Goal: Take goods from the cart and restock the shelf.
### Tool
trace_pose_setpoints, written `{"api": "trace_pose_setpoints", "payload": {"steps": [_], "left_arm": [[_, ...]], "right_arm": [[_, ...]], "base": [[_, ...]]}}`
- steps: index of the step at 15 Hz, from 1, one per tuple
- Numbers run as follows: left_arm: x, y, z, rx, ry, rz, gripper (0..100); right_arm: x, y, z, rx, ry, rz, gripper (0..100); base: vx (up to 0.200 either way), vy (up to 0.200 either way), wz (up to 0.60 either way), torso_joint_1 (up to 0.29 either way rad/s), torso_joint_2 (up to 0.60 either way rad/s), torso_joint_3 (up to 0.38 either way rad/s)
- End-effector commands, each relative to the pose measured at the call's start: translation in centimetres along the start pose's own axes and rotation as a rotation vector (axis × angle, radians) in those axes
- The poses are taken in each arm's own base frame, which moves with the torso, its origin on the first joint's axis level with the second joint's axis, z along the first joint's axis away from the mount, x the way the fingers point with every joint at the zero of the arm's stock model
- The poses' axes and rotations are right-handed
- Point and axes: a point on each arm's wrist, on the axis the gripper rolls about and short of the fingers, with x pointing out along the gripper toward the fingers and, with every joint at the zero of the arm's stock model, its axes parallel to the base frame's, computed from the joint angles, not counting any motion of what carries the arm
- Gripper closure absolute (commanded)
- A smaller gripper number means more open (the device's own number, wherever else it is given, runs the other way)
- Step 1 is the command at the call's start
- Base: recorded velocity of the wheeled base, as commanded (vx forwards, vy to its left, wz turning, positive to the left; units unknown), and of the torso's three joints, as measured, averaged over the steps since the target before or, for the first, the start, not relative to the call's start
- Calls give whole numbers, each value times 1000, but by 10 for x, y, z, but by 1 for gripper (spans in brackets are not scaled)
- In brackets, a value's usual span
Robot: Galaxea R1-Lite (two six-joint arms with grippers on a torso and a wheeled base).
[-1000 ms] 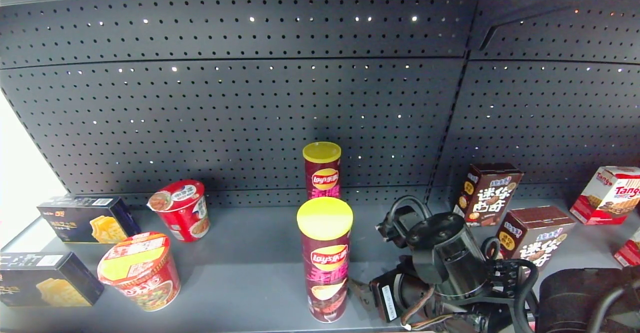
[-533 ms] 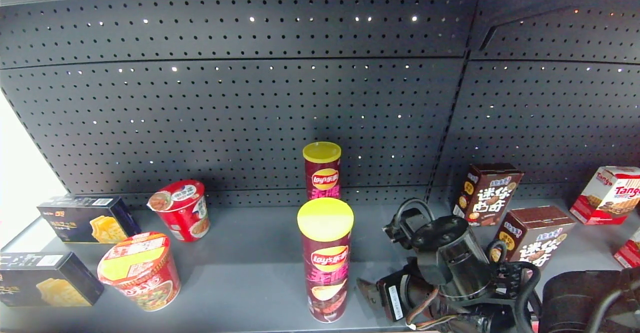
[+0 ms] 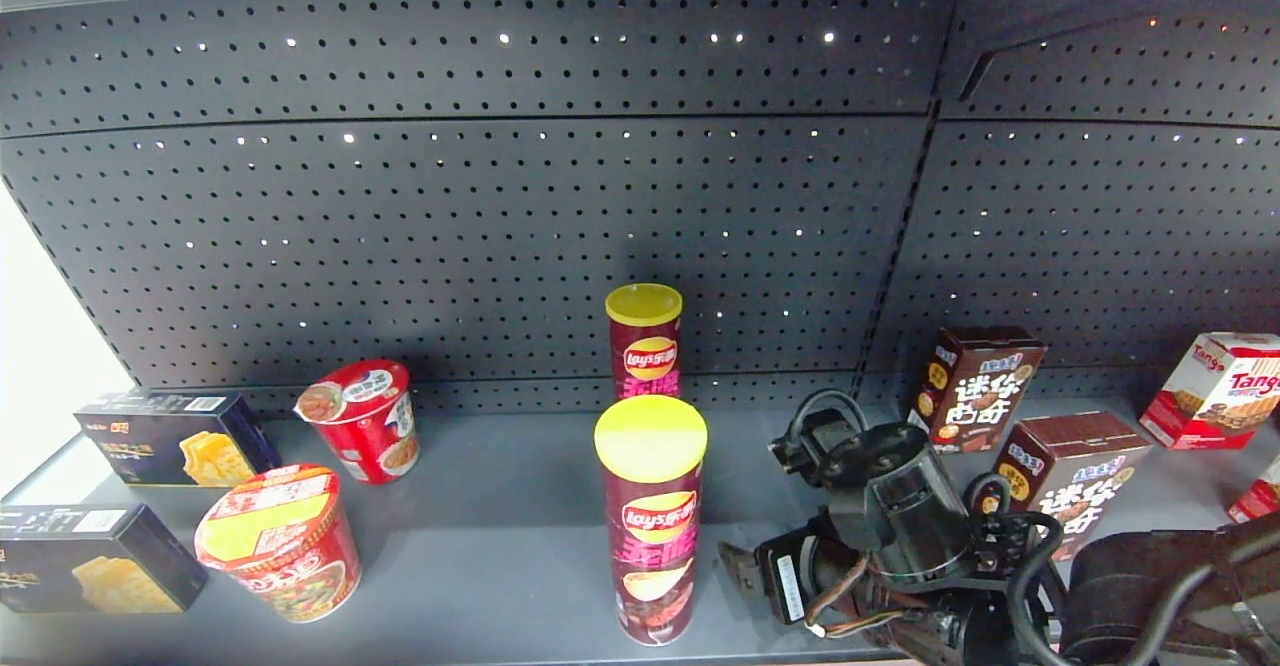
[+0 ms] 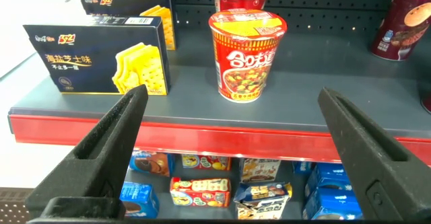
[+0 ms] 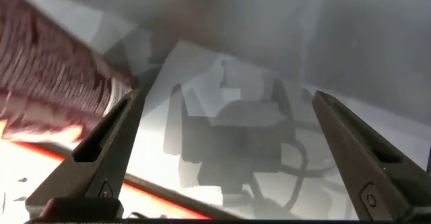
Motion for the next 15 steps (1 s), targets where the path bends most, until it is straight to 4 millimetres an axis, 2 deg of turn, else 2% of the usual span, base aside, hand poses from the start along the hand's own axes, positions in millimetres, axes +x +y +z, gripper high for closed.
{"api": "trace_pose_setpoints", "payload": {"steps": [1, 15], "left_arm": [[0, 0, 0, 0, 2, 1, 0], [0, 0, 0, 0, 2, 1, 0]], "right_arm": [[4, 1, 0, -3, 0, -1, 0], [5, 11, -2, -23, -6, 25, 0]], "base": [[0, 0, 0, 0, 0, 0], [0, 0, 0, 0, 0, 0]]}}
